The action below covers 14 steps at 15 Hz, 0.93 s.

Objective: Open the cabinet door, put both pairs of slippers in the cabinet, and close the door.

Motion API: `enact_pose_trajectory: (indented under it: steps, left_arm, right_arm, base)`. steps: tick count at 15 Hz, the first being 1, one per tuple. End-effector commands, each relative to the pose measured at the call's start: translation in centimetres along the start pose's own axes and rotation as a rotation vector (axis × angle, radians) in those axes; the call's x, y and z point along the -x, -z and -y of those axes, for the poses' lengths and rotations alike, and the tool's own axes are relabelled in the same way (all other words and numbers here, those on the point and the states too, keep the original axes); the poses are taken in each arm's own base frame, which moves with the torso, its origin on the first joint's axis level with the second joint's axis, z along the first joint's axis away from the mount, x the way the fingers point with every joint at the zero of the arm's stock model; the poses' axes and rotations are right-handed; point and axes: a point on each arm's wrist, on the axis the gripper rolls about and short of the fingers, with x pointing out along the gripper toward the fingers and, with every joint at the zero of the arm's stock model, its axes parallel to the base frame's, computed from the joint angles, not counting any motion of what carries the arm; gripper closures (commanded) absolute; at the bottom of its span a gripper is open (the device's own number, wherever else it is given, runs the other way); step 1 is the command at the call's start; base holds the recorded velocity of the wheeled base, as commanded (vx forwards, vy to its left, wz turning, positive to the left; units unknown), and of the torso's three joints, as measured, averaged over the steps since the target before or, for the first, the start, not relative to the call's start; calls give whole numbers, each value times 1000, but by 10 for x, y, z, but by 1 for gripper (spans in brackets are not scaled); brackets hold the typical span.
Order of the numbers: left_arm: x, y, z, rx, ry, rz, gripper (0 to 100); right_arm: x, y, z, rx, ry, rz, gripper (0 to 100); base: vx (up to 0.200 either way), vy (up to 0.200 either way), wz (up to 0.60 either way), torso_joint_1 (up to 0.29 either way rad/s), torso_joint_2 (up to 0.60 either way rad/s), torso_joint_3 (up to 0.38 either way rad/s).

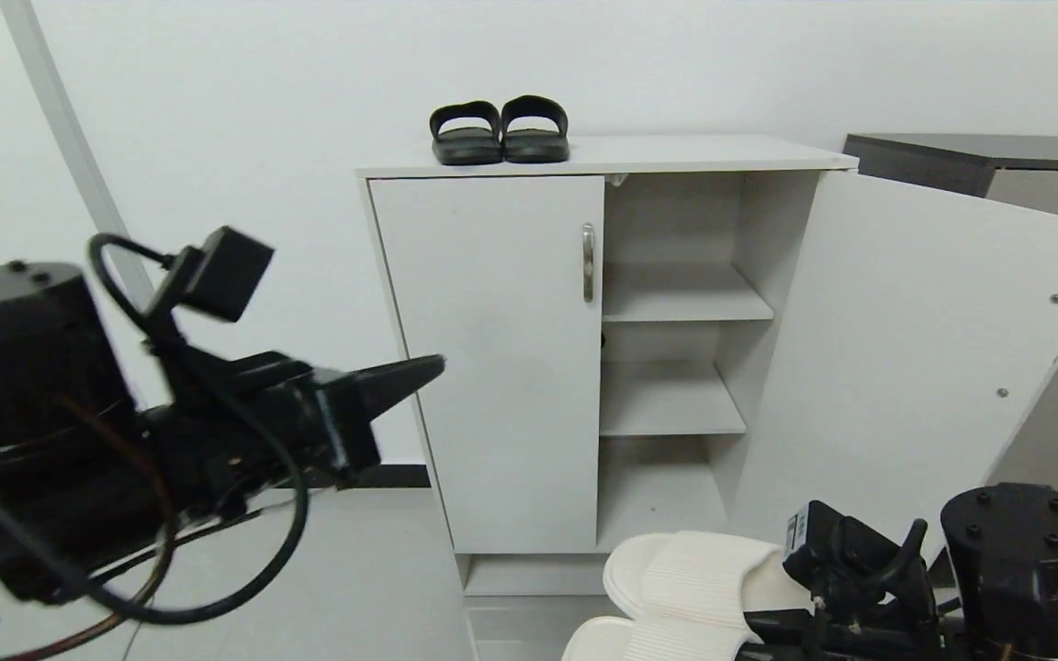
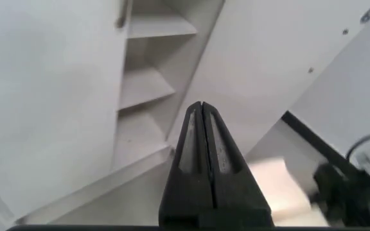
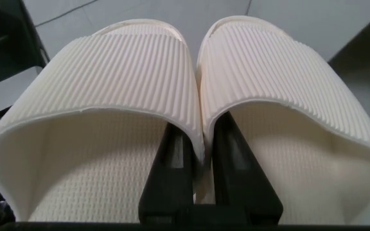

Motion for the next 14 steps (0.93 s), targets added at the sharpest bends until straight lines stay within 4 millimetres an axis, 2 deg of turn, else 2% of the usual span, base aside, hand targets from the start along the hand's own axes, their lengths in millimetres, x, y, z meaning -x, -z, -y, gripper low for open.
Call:
enact_pose_trajectory:
  steps: [1, 2, 5, 8, 10, 12, 14]
  left_arm:
    - [86, 33, 3, -74, -152, 20, 100]
    - [100, 42, 3, -86, -203, 21, 100]
    - [158, 64, 1, -101, -502, 23, 100]
    - [207, 95, 14, -125, -691, 88, 100]
    - [220, 116, 22, -136, -791, 126, 100]
    - [221, 143, 18, -142, -848, 119, 100]
    - [216, 157, 11, -146, -847, 104, 100]
  right_arm:
    - [-6, 3, 4, -8, 9, -11, 100]
    - [-7, 3, 4, -6, 12, -4, 100]
    - [-8, 2, 5, -1, 20, 18, 100]
    - [-8, 1, 6, -1, 22, 21, 100]
    - [-8, 1, 6, 1, 22, 22, 100]
    - [-8, 2, 5, 1, 18, 16, 100]
    - [-8, 3, 5, -1, 19, 12, 100]
  base:
    - [0, 0, 0, 0, 0, 0]
    - [0, 0, 0, 0, 0, 0]
    - [0, 0, 0, 0, 0, 0]
    - [0, 0, 0, 0, 0, 0]
    - [0, 0, 0, 0, 0, 0]
    - [0, 0, 0, 0, 0, 0]
    - [0, 0, 0, 0, 0, 0]
